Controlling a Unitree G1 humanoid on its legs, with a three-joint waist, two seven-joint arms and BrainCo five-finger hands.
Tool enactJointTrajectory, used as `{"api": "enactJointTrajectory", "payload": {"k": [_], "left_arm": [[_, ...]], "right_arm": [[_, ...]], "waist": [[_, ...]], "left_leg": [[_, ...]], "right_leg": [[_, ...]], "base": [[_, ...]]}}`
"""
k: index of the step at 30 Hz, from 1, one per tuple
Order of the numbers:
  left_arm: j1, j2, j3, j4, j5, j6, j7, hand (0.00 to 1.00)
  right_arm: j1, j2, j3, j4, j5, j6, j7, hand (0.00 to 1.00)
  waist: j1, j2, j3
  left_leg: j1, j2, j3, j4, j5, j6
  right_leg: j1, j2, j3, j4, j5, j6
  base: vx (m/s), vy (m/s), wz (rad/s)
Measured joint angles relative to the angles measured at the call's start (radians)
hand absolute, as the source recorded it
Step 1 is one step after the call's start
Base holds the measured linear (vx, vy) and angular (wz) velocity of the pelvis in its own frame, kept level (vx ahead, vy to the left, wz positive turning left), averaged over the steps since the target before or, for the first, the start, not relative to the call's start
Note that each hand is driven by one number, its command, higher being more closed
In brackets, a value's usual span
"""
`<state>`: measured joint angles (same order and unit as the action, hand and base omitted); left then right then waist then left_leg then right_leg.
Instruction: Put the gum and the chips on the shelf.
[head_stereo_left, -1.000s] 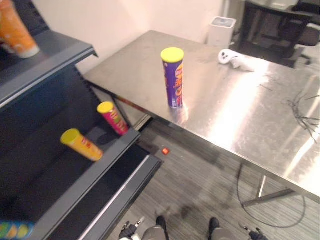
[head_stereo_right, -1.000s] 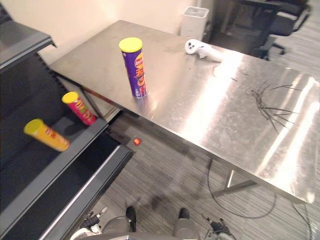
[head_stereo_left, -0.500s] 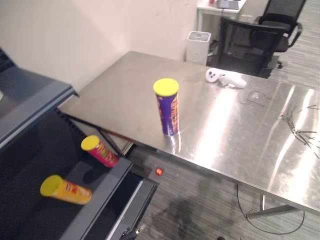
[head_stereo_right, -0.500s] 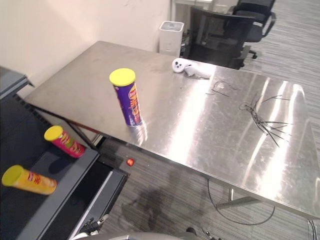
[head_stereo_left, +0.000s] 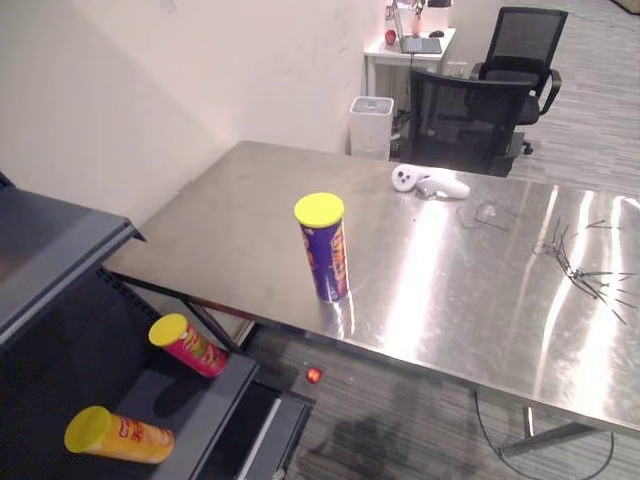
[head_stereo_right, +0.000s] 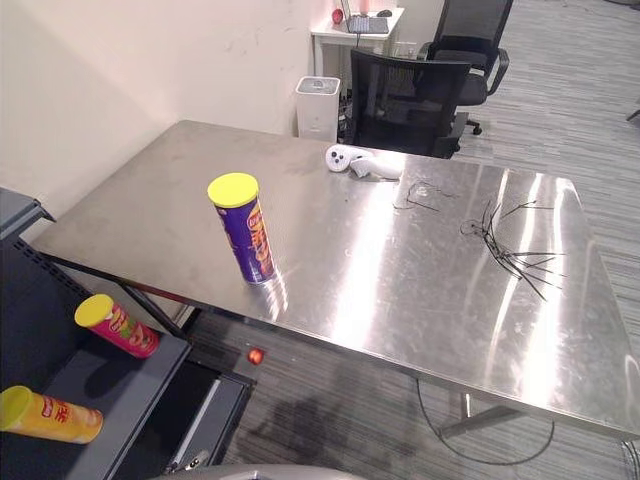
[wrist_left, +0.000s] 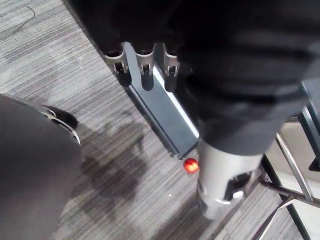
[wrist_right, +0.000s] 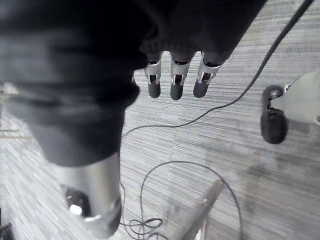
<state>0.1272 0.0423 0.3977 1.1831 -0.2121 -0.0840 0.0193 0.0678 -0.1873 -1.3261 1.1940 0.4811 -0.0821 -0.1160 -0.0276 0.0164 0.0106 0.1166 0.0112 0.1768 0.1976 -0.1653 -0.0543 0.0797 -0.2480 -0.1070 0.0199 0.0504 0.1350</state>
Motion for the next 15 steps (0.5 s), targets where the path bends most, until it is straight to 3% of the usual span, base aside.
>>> {"api": "enactJointTrajectory", "payload": {"k": [1,2,3,5,9,15], "left_arm": [[-0.015,0.006,0.004,0.000,-0.004,0.000,-0.002,0.00],[-0.015,0.010,-0.001,-0.013,0.001,-0.004,-0.002,0.00],[-0.016,0.000,-0.001,-0.013,0.001,-0.004,-0.001,0.00],[0.001,0.001,-0.002,-0.007,-0.001,0.001,0.004,0.00],[0.008,0.019,-0.010,-0.008,0.000,0.001,0.007,0.00],[0.014,0.018,-0.020,-0.008,0.037,0.001,0.012,0.00]], "right_arm": [[-0.038,0.001,-0.024,0.003,0.000,-0.001,-0.007,0.00],[-0.045,-0.015,-0.025,0.018,0.000,-0.013,-0.009,0.00],[-0.049,-0.032,-0.028,0.019,0.000,-0.014,-0.009,0.00],[-0.104,-0.035,-0.021,0.020,0.000,-0.013,-0.008,0.00],[-0.128,-0.020,-0.012,0.032,0.000,-0.013,-0.009,0.00],[-0.142,-0.018,0.000,0.040,-0.001,-0.011,-0.008,0.00]], "waist": [[-0.002,-0.038,0.026],[-0.001,-0.039,0.023],[-0.010,-0.007,0.018],[0.001,0.006,0.011],[0.002,-0.020,0.018],[0.001,-0.011,0.017]], "left_leg": [[-0.101,-0.004,-0.009,0.176,-0.014,-0.007],[-0.112,0.001,-0.011,0.057,-0.050,0.006],[-0.124,0.028,-0.025,-0.023,0.051,0.002],[-0.085,0.033,-0.049,-0.096,0.016,-0.003],[-0.075,0.029,-0.055,-0.128,0.023,0.002],[-0.059,0.022,-0.075,-0.198,0.073,0.000]], "right_leg": [[0.016,-0.052,0.003,0.012,0.002,0.000],[0.021,-0.053,-0.005,0.017,0.010,0.012],[0.019,-0.027,-0.015,0.019,0.013,0.015],[0.011,-0.025,-0.011,0.018,0.001,0.030],[0.012,-0.025,-0.021,0.016,0.001,0.030],[0.010,-0.019,-0.036,0.005,0.001,0.030]], "base": [[0.09,-0.018,0.16],[0.03,-0.015,0.30],[0.04,0.053,0.02],[0.08,0.085,-0.19],[-0.02,-0.011,0.06],[-0.05,-0.046,0.05]]}}
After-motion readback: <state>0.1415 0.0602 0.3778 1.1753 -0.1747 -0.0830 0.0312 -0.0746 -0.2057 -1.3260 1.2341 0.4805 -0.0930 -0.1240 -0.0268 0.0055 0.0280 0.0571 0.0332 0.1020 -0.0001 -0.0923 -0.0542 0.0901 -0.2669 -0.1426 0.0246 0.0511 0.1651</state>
